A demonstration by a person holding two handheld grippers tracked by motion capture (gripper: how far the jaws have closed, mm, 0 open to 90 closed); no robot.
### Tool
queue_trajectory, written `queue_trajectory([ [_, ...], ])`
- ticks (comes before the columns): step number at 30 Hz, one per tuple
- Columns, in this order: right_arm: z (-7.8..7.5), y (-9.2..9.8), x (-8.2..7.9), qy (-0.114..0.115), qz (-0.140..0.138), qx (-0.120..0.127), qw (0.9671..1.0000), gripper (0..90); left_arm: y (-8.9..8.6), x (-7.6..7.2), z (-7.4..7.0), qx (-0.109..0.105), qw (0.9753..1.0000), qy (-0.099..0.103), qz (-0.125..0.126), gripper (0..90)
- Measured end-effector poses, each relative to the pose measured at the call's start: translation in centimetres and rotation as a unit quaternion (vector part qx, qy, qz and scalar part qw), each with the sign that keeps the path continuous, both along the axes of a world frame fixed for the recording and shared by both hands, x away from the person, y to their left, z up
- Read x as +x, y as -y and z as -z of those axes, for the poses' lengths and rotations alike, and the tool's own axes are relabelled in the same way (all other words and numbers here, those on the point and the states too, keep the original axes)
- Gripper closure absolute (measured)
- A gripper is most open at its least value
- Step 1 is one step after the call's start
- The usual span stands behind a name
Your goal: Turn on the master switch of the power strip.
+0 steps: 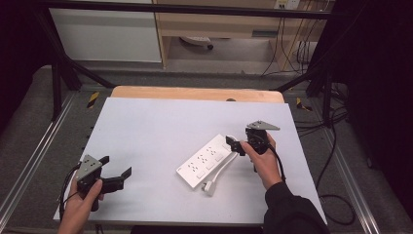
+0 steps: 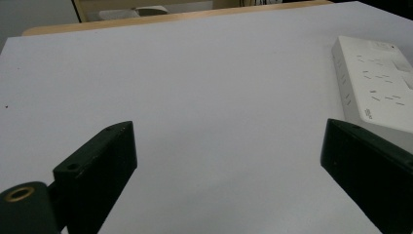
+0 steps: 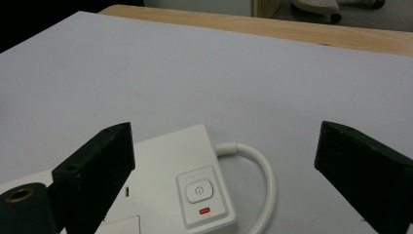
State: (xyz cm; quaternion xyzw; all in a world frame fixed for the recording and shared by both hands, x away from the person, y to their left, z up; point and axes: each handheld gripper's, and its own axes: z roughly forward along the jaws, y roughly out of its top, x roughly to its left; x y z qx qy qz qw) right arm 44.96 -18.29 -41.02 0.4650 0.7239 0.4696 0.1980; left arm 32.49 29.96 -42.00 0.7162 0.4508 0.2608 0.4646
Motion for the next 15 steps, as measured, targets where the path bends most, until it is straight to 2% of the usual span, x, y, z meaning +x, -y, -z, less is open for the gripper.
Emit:
queue_trajectory([
  [15, -0.9, 1.2, -0.7, 0.006, -0.009, 0.006, 0.9999, 9.2, 0.0, -0.1, 0.1, 0.001, 1.0, -0.007, 0.0, 6.3],
])
